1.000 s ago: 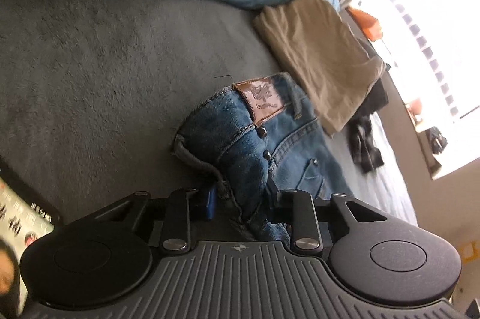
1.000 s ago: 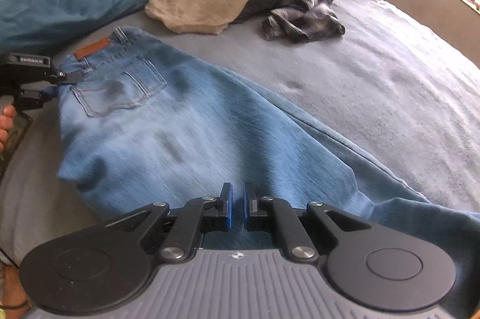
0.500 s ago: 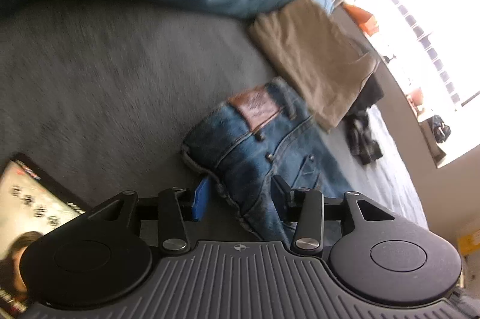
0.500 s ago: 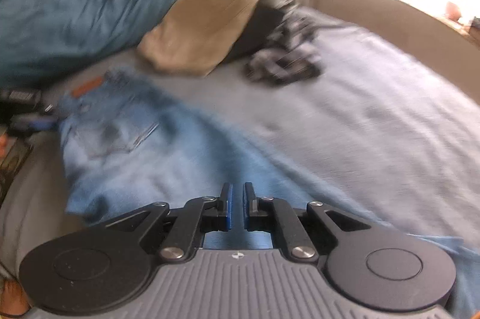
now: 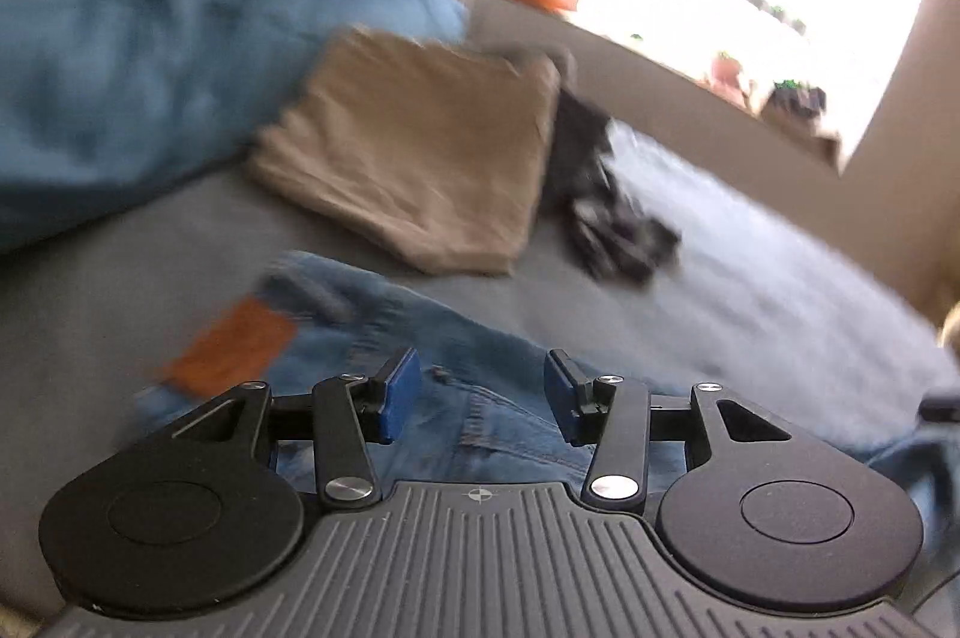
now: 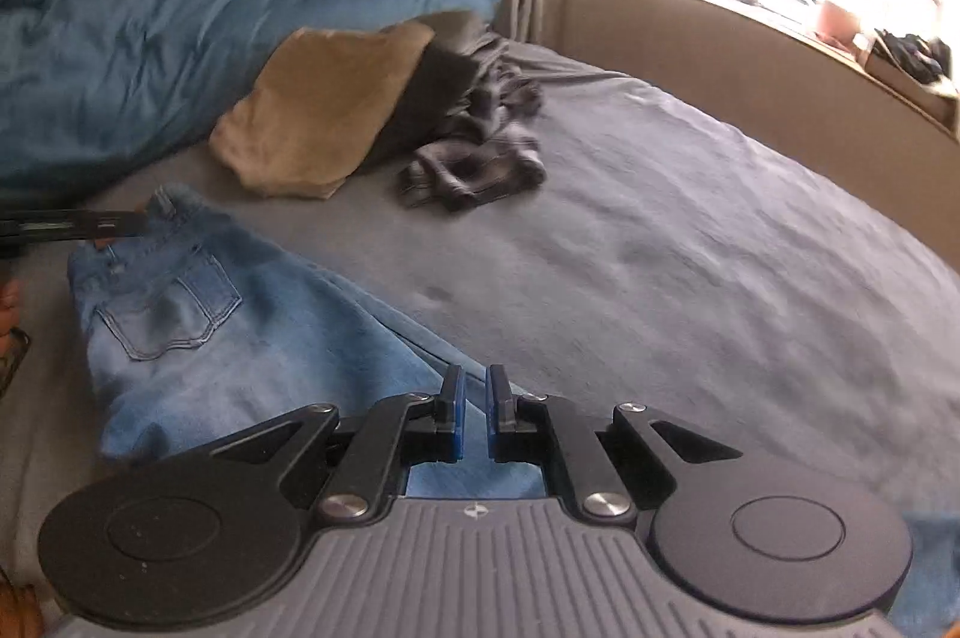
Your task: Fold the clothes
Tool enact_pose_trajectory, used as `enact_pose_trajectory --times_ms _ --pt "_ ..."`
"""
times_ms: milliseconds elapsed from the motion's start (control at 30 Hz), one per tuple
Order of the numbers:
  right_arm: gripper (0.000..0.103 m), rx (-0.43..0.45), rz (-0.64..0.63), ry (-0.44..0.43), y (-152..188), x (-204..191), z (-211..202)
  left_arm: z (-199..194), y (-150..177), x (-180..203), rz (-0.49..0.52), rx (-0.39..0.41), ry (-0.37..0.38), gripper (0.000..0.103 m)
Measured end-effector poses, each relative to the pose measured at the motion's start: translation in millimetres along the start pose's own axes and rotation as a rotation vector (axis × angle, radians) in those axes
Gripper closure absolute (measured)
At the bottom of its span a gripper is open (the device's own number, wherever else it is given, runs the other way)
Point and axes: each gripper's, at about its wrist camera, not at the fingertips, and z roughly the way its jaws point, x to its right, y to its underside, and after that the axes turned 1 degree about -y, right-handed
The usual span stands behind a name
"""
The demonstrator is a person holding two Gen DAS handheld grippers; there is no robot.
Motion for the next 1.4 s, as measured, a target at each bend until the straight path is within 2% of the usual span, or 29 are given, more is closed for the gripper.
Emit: enact_pose_trajectory --times_ms 133,267,433,600,667,700,800,933,1067,1100,1133,1233,1300,1400 --pt "0.096 0.006 -0.028 0.085 -21 4 -14 31 0 7 0.039 -0.033 0.006 0.058" --pt "0.096 0.020 0.121 0.320 -35 57 -65 50 6 -3 -0.007 -0.092 0.040 0.058" --pt "0.096 0.037 0.309 0.613 -53 124 -130 56 11 -19 -0.068 -0.093 0.111 0.058" --pt "0.096 0.052 0.542 0.900 -44 179 -186 60 8 -16 -0.052 -0.123 0.109 0.058" --pt "0.092 0.097 0.626 0.983 -31 191 -207 63 7 -15 -0.036 -0.129 0.108 0.058" --pt "0.086 0.110 0.655 1.012 -23 193 -214 65 7 -16 -0.031 -0.132 0.112 0.058" --pt "0.084 0.085 0.714 1.086 7 200 -224 67 6 -16 -0.002 -0.145 0.123 0.058" --pt "0.084 0.082 0.880 1.058 50 214 -240 69 6 -12 0.070 -0.156 0.119 0.058" --pt "0.080 0.108 1.040 0.936 103 225 -248 72 4 -1 0.135 -0.169 0.083 0.058" --pt "0.075 0.116 1.076 0.906 117 226 -245 74 4 2 0.150 -0.175 0.064 0.058" --pt "0.067 0.116 1.135 0.845 139 233 -237 76 5 6 0.165 -0.179 0.045 0.058" --pt "0.065 0.116 1.294 0.665 203 255 -209 79 5 21 0.215 -0.186 -0.018 0.058" --pt "0.064 0.094 1.346 0.598 237 276 -177 80 10 29 0.260 -0.176 -0.063 0.058" --pt "0.063 0.083 1.420 0.525 277 308 -133 82 10 37 0.272 -0.188 -0.114 0.058"
